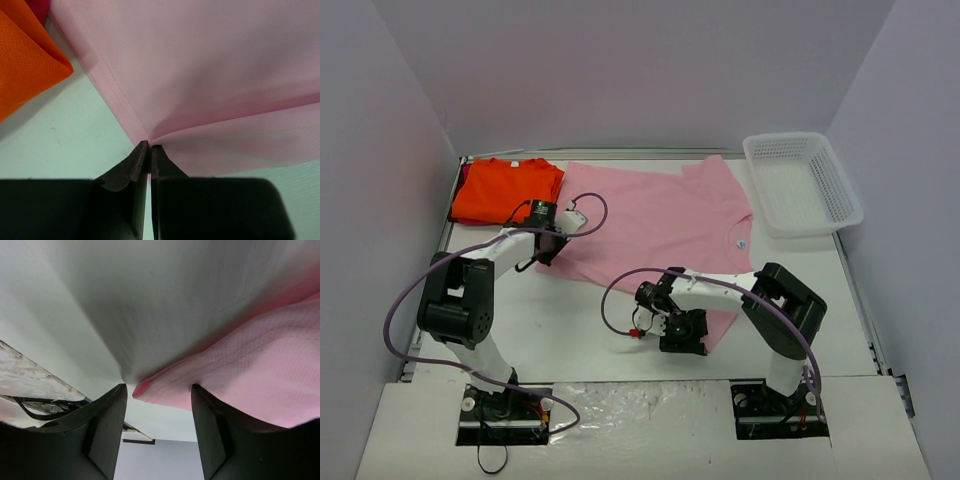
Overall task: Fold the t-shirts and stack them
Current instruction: Grap the side of the flattened tshirt closest away from the robot with both arms
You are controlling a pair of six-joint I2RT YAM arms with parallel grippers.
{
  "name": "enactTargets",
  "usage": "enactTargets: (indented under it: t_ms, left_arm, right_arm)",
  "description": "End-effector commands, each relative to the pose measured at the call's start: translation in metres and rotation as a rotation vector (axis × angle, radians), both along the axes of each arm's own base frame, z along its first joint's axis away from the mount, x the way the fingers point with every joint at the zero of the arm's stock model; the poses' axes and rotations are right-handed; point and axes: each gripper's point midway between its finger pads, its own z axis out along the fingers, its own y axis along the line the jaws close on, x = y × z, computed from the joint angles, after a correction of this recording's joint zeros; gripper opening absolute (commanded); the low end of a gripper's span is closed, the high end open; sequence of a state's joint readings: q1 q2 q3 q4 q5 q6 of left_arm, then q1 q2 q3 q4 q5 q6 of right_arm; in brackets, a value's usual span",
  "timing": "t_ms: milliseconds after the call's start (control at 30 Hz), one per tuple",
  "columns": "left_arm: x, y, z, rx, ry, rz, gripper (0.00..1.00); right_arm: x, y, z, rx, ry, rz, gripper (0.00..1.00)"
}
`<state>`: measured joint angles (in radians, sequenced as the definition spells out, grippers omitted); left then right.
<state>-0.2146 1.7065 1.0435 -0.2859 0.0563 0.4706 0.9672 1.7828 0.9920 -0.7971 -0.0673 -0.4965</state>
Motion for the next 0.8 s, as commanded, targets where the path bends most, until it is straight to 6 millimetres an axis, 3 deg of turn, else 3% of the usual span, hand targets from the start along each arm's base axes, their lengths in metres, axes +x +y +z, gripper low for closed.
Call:
enactTargets:
  t_ms: [0,67,200,300,600,767]
  left_arm:
    - [0.006,0.002,0.010,-0.027,-0.033,0.019,0.02]
    - [0.006,0.002,0.012,-0.032,-0.035,0.021,0.02]
    - [0.005,0.001,0.012,-0.039,-0.034,0.018,0.02]
    - [0.004,0.000,0.014,-0.043,-0.038,0.018,0.02]
    - [-0.008,-0.002,0.030,-0.062,-0.051,-0.011,0.02]
    - [-0.031,-0.006,0.042,-0.072,-0.048,-0.052,0.02]
  right_arm:
    - [-0.001,0.006,0.000,-0.019,-0.020,0.006,0.50]
    - [-0.002,0.008,-0.002,-0.031,-0.038,0.011,0.46]
    - [-0.001,0.008,-0.004,-0.048,-0.064,0.009,0.15]
    - [-0.001,0.008,-0.002,-0.042,-0.073,-0.002,0.00]
    - [0.011,-0.010,0.034,-0.028,-0.130,-0.037,0.00]
    - [0.020,-0.027,0.064,0.007,-0.106,-0.103,0.00]
